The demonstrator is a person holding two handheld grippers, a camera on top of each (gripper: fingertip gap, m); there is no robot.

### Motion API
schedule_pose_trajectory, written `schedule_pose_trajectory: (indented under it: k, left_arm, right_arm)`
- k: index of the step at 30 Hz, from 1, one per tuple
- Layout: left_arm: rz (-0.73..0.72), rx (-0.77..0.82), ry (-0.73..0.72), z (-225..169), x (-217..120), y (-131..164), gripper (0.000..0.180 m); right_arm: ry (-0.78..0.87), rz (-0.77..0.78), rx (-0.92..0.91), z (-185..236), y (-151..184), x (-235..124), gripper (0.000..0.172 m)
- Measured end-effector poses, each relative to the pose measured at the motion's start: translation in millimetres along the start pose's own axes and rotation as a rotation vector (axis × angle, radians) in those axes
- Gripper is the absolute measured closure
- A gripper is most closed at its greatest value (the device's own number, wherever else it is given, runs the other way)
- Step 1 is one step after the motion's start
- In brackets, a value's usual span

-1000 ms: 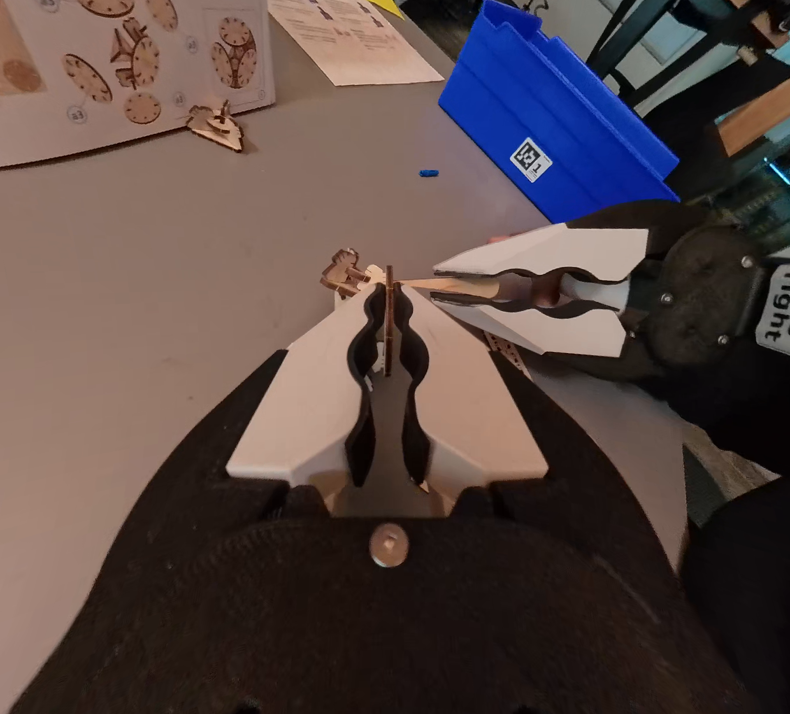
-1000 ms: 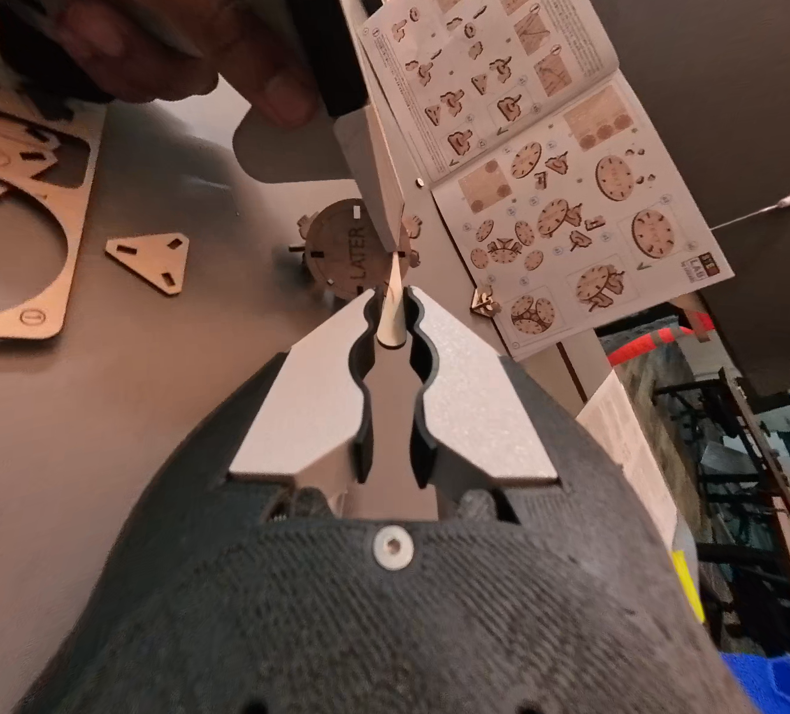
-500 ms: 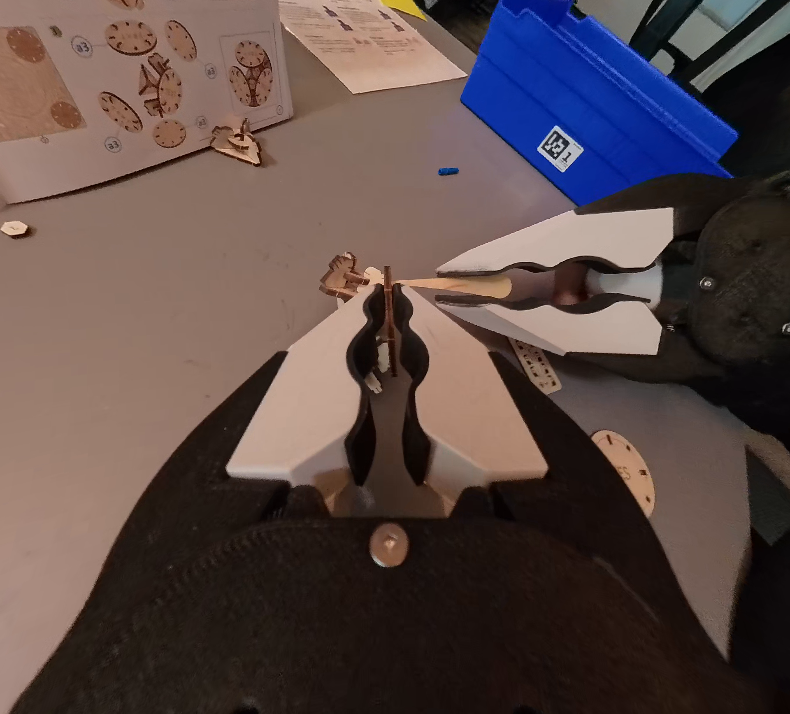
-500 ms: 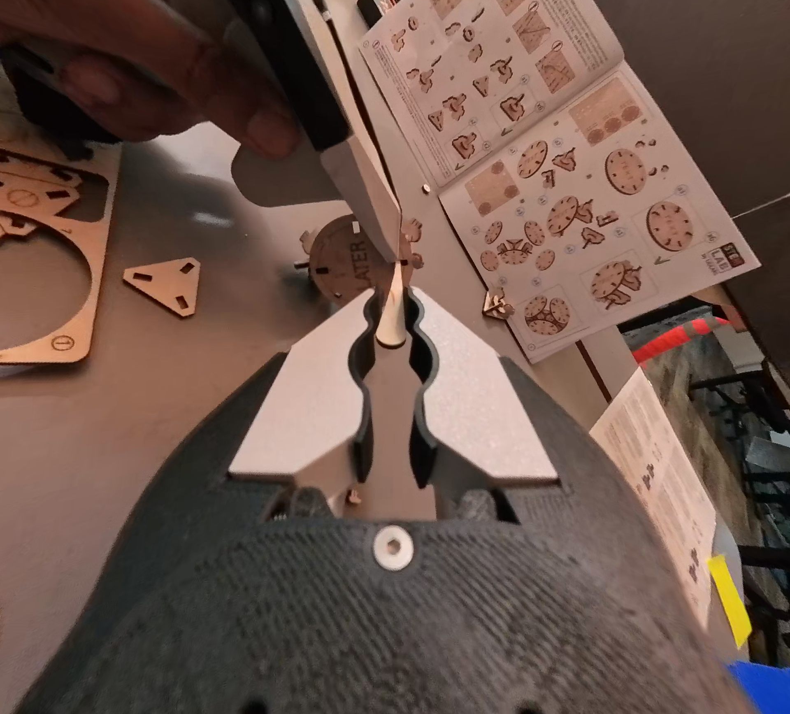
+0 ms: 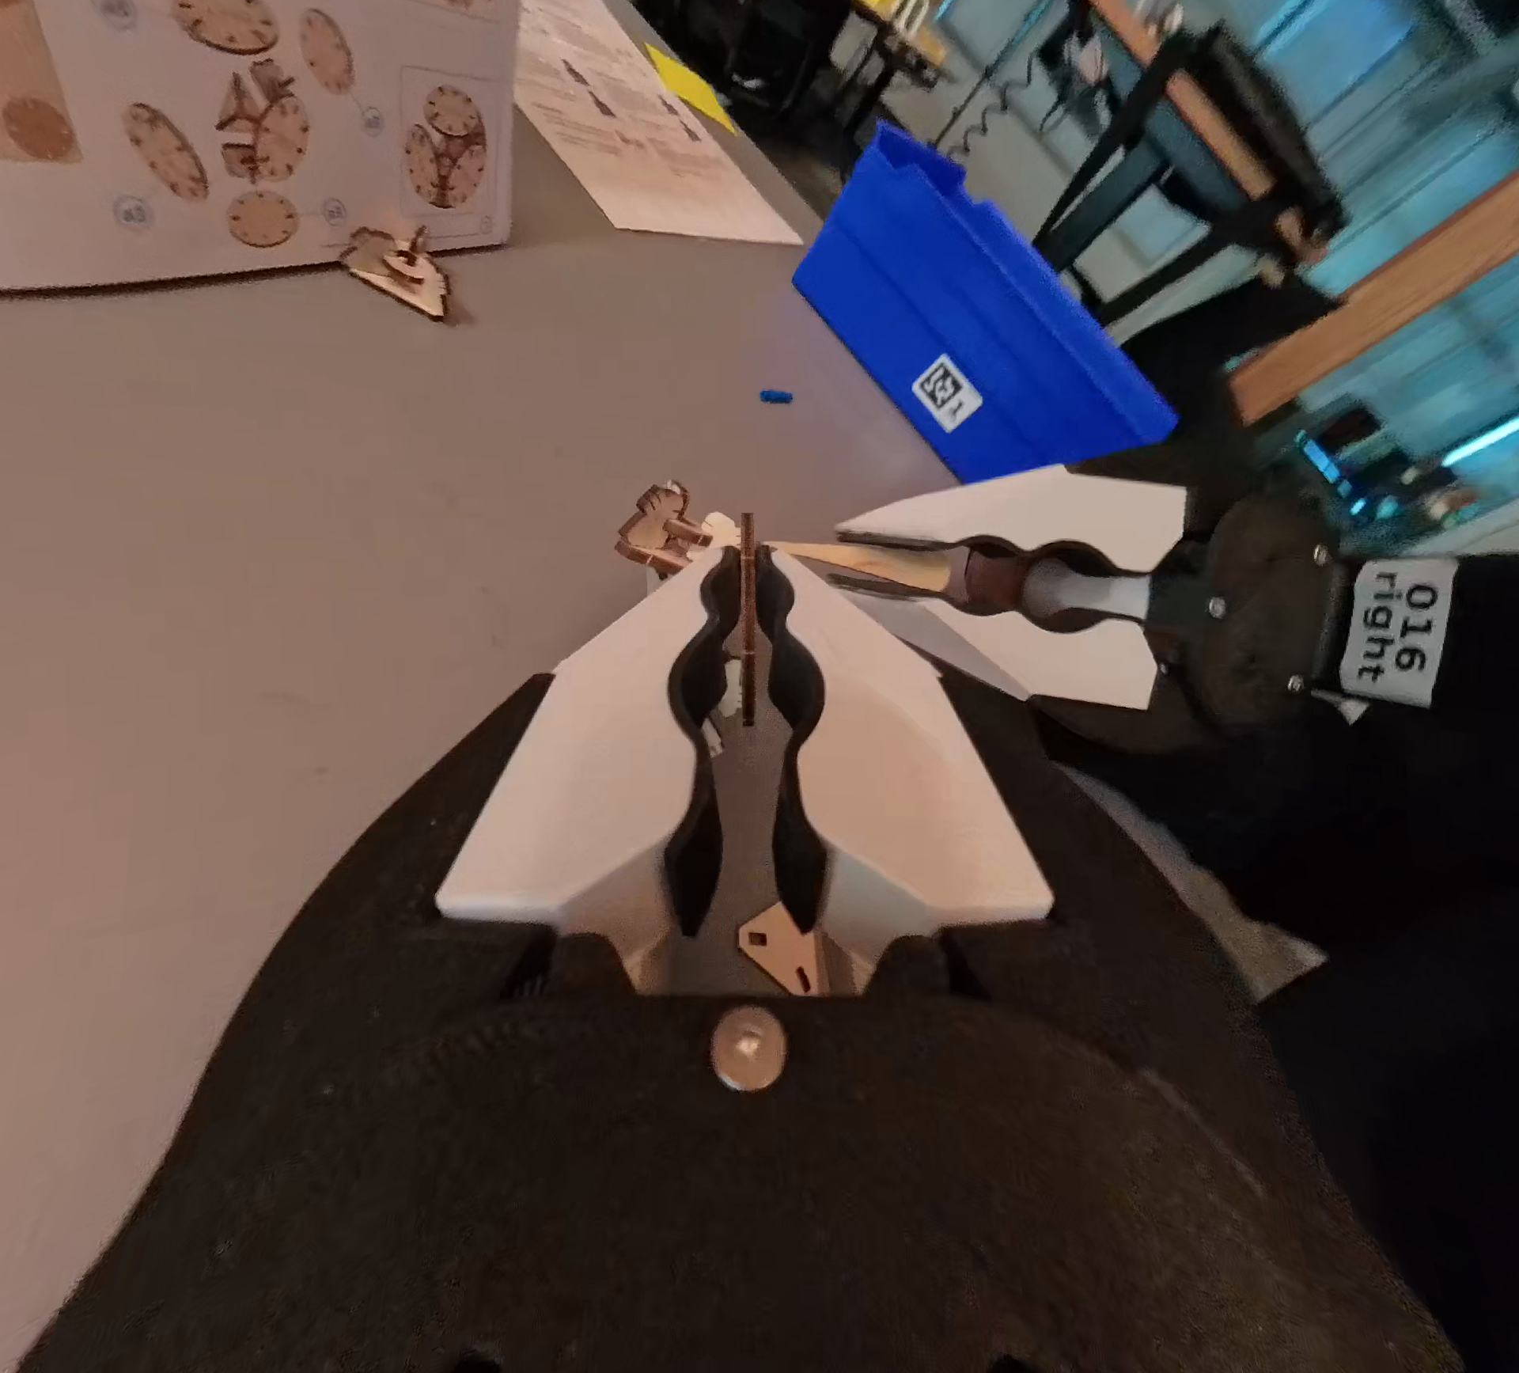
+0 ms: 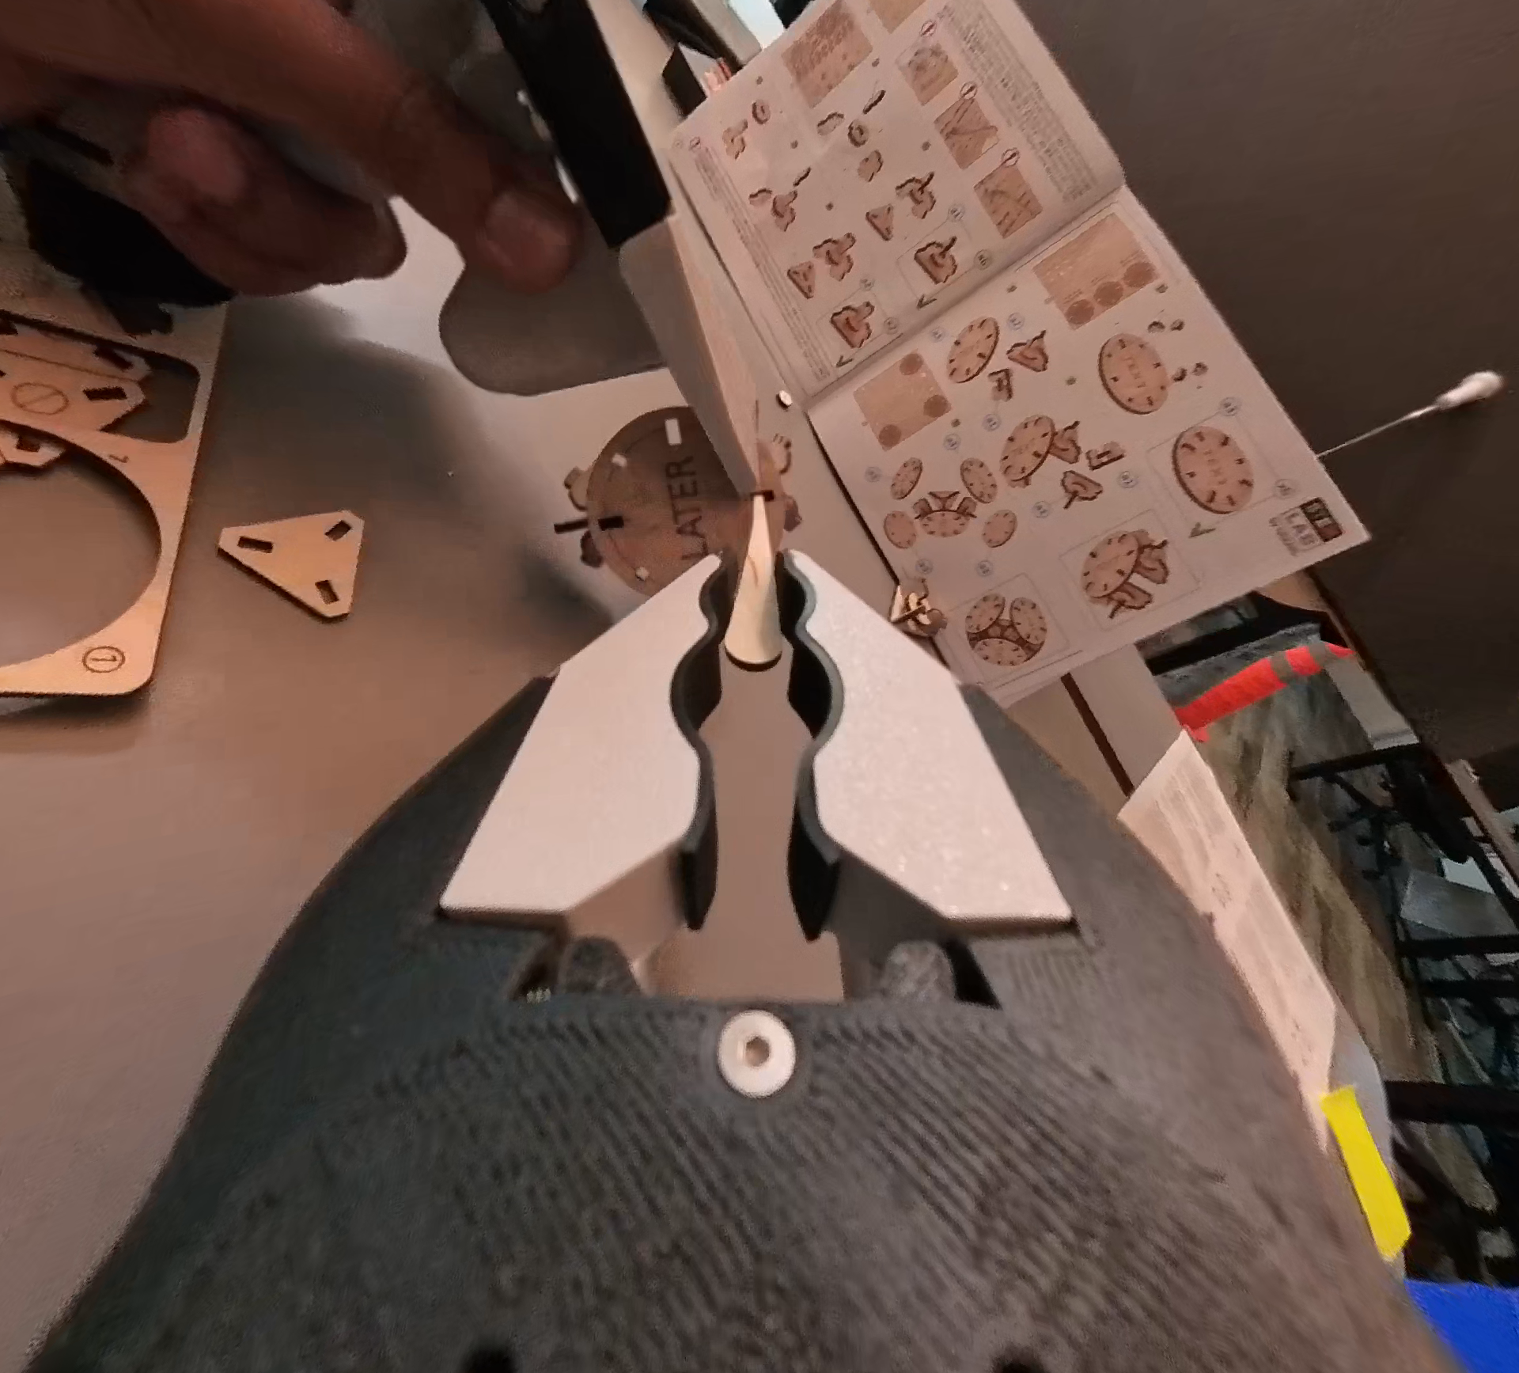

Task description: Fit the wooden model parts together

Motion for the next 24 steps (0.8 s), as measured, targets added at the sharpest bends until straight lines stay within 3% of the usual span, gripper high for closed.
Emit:
schedule_pose_trajectory:
  k: [8,24]
  left_arm:
    - [-0.057,-0.169,0.121,7,-7,-3,0.18]
    - [-0.009,0.0,0.002,-6,0,1,0.18]
  right_arm:
    - [0.011,0.021,-0.006,-3,1,-4,0.163]
    - [0.035,0.031,-0.065,-1,-4,-4,0.163]
Point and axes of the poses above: each gripper's, where its closed fingertips meet, x out along the fingers, y out of its underside, z = x × y across the jaws, the point moved 5 cm from there along -x, back along the fingers, and after that the axes turned 2 degrees about z, right-handed, at the moved point
